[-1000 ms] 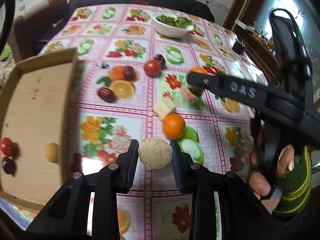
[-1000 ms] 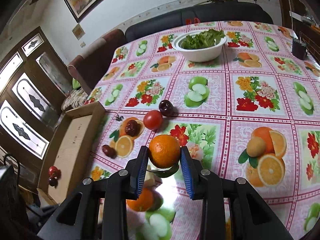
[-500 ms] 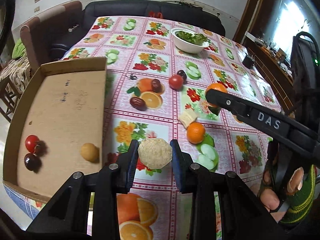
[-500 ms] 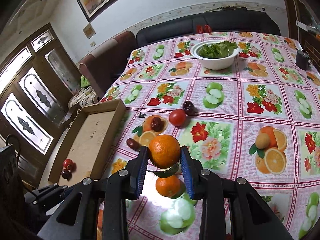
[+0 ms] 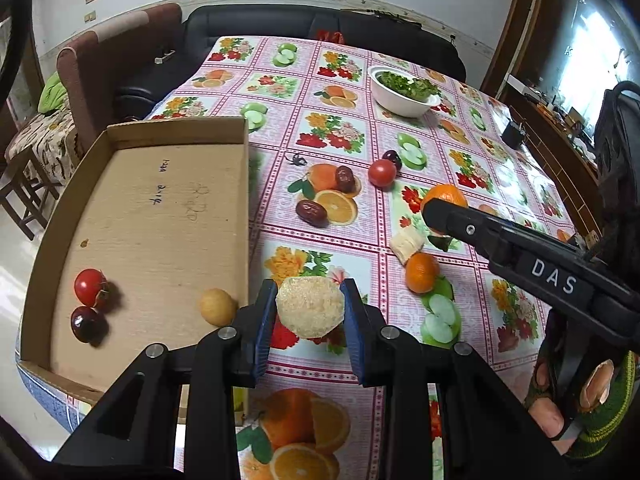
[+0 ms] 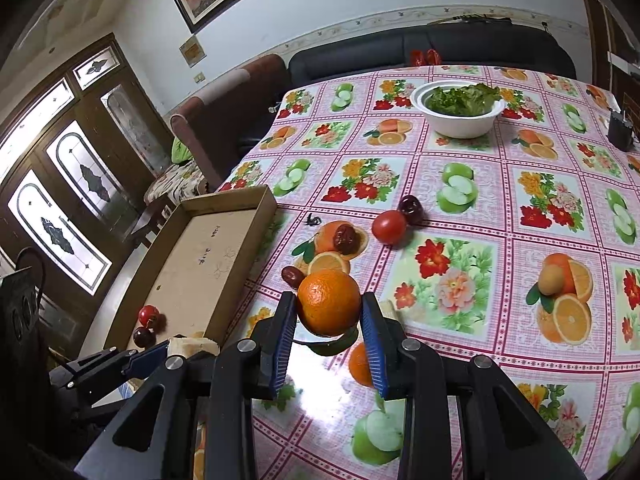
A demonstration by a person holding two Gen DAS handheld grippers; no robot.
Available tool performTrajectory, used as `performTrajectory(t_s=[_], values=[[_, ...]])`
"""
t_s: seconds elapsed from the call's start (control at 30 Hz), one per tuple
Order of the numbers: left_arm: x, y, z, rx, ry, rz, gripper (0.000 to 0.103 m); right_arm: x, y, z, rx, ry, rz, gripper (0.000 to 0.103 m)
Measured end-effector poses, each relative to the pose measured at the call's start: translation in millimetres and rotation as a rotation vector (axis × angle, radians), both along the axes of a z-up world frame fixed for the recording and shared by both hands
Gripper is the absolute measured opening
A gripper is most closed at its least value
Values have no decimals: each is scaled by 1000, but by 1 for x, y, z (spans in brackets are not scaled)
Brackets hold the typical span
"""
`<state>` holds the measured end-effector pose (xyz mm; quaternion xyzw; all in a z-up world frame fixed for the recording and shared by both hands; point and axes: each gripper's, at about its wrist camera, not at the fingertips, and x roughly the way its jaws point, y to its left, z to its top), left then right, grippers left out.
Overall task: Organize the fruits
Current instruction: 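Carry the beige ball into the tray and open the left tool while the right tool releases the orange there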
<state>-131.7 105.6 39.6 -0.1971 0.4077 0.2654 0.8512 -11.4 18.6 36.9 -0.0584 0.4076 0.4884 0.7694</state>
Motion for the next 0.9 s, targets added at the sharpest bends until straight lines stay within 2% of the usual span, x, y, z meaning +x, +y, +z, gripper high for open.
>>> performTrajectory(t_s=[0.47,0.9], values=[[-18,31,-2,-3,5,59,29,-16,22,-5,-19,-1,47,33],[-47,89,2,0,0,181,29,-43,60,-9,-34,1,138,33]])
